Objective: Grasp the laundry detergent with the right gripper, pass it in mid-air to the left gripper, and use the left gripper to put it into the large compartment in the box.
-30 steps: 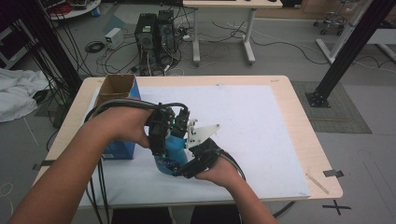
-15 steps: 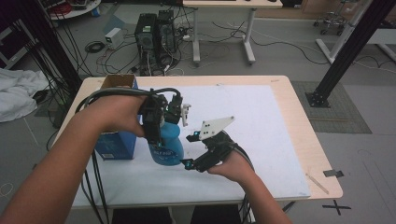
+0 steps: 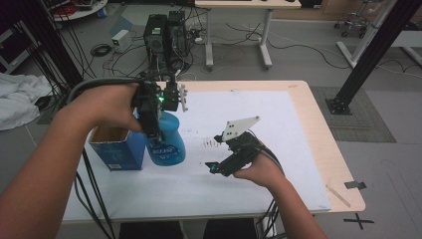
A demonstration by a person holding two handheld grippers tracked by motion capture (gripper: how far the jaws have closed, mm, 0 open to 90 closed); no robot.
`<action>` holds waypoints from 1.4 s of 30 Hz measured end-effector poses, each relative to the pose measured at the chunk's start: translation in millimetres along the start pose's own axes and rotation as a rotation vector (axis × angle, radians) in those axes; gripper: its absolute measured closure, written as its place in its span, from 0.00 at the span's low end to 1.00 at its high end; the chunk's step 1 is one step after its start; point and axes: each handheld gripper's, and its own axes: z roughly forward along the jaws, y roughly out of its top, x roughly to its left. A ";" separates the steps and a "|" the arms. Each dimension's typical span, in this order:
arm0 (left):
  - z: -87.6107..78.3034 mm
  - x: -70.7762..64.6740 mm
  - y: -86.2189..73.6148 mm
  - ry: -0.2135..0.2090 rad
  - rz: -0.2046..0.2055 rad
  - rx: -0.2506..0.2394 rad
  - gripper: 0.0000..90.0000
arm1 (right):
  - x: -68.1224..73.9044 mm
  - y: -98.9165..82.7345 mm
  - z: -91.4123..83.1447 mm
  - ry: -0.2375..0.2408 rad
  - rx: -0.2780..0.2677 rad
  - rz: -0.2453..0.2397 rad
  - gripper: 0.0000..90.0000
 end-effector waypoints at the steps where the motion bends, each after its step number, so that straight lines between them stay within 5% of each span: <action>1: -4.4 2.8 -2.5 0.002 -0.029 -0.003 0.42 | -1.0 -0.3 -1.0 -0.003 0.006 0.003 0.15; 14: -46.0 29.2 -26.4 0.022 -0.243 -0.017 0.42 | -9.8 -4.9 -5.7 -0.038 0.070 0.016 0.14; 22: -68.7 45.7 -56.1 0.039 -0.403 -0.039 0.42 | -13.6 -6.8 -6.7 -0.037 0.091 0.025 0.14; 35: -79.3 64.4 -106.4 0.069 -0.608 -0.024 0.42 | -16.2 -8.9 1.8 -0.042 0.156 0.030 0.14; 42: -75.7 71.1 -122.8 0.069 -0.672 -0.010 0.42 | -14.7 -7.7 7.0 -0.047 0.171 0.021 0.14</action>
